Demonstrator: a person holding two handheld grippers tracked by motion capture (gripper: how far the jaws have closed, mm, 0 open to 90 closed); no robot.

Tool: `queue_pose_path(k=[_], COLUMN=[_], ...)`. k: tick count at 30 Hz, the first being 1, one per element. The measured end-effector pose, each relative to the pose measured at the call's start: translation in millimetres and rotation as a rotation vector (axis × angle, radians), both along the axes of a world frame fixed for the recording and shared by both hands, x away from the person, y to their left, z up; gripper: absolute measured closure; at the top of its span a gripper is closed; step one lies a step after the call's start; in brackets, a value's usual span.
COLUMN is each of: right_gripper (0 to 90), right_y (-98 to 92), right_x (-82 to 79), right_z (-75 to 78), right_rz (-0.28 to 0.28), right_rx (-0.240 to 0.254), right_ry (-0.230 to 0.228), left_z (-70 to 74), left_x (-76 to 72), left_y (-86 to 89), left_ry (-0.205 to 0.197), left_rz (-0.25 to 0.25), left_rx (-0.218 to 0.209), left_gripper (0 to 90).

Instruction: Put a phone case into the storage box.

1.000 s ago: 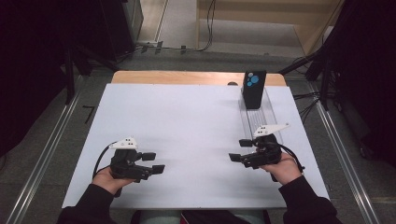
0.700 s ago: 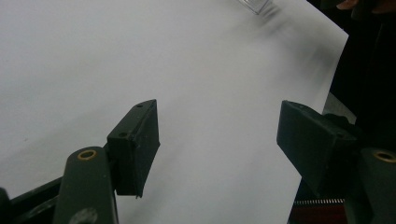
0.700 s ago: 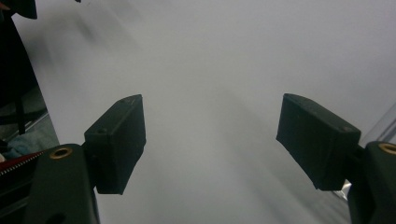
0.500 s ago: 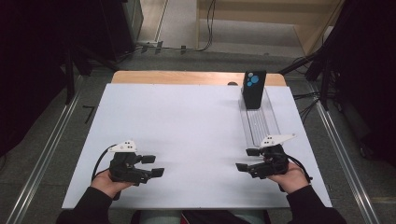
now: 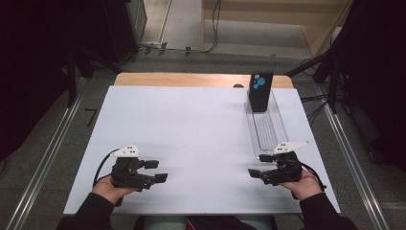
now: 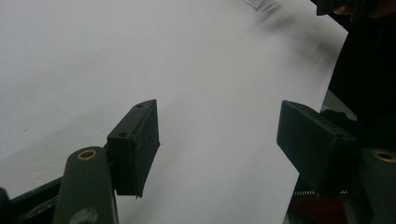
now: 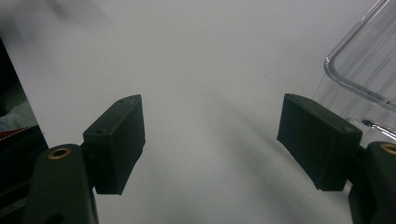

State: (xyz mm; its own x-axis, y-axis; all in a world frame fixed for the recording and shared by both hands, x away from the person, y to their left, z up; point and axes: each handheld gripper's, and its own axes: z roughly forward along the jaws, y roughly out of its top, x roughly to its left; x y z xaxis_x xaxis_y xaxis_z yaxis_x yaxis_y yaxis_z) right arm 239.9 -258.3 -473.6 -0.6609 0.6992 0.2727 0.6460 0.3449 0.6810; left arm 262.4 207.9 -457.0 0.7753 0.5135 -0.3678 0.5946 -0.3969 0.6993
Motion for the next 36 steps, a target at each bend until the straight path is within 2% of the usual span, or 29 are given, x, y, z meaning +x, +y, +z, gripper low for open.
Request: queue_pose_path(k=[7,20,36], right_gripper=[21.4,21.4,21.3], right_y=[1.1,1.5,0.9], right_x=[0.9,1.0,1.9], right_z=[-4.7,-5.2,-5.5], right_rz=[0.009,0.016,0.01], right_rx=[-0.01,-0.012,-0.015], right_ry=[0.008,0.005,0.022], left_z=[-0.7,-1.0,-1.3], left_x=[1.0,1.1,1.0], left_y=[1.1,0.6,0.5], left_ry=[0.003,0.004,0.007], left_rz=[0.006,0.002,0.0], left_rx=[0.001,0.003,0.005], left_gripper=[30.1,30.0,30.0])
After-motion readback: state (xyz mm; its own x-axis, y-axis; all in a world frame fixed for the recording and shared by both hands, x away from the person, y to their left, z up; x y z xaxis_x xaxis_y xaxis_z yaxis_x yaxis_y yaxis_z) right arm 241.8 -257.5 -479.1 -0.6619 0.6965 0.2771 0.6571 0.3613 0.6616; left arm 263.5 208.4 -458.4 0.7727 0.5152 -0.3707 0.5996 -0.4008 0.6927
